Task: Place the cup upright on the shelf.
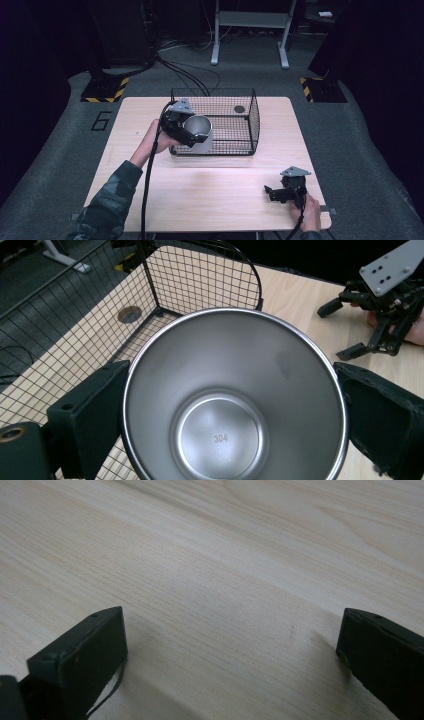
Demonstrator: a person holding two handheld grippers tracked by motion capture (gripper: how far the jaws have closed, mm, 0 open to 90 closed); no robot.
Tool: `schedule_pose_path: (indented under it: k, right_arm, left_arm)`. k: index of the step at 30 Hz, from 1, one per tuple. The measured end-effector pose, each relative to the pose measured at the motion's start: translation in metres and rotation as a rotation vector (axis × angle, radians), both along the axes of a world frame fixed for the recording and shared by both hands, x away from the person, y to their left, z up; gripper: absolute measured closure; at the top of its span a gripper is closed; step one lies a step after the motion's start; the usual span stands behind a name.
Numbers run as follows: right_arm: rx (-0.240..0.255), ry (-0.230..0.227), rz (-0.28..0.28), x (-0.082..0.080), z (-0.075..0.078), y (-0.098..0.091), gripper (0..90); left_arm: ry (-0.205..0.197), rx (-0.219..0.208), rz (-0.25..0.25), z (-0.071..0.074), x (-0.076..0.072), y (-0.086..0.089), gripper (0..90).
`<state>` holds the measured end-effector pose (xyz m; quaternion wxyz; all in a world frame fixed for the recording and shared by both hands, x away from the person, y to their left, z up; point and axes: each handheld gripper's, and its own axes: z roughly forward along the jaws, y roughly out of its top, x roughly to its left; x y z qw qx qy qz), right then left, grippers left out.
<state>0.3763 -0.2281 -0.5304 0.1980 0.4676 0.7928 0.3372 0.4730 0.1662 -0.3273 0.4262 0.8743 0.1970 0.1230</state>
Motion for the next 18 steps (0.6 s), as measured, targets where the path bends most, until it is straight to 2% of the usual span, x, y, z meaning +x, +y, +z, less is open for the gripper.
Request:
schedule_pose_path:
  k: [7,9,10,14,18]
  right_arm:
    - [0.0,0.0,0.0,0.0,0.0,0.0,0.0]
    - [-0.001,0.0,0.001,0.0,0.0,0.0,0.0]
    - [0.0,0.0,0.0,0.0,0.0,0.0,0.0]
    - [-0.002,-0.002,0.003,0.0,0.0,0.0,0.0]
    - [-0.002,-0.002,0.002,0.0,0.0,0.0,0.0]
  left_arm:
    - [-0.004,-0.013,0.014,0.004,0.009,-0.003,6.1]
    - [-0.01,0.006,0.017,0.007,0.014,-0.005,6.1]
    - [-0.003,-0.007,0.018,0.007,0.015,-0.006,6.1]
    - [-0.014,-0.012,0.025,0.01,0.021,-0.009,6.2]
    - [-0.013,0.004,0.019,0.012,0.027,-0.012,6.1]
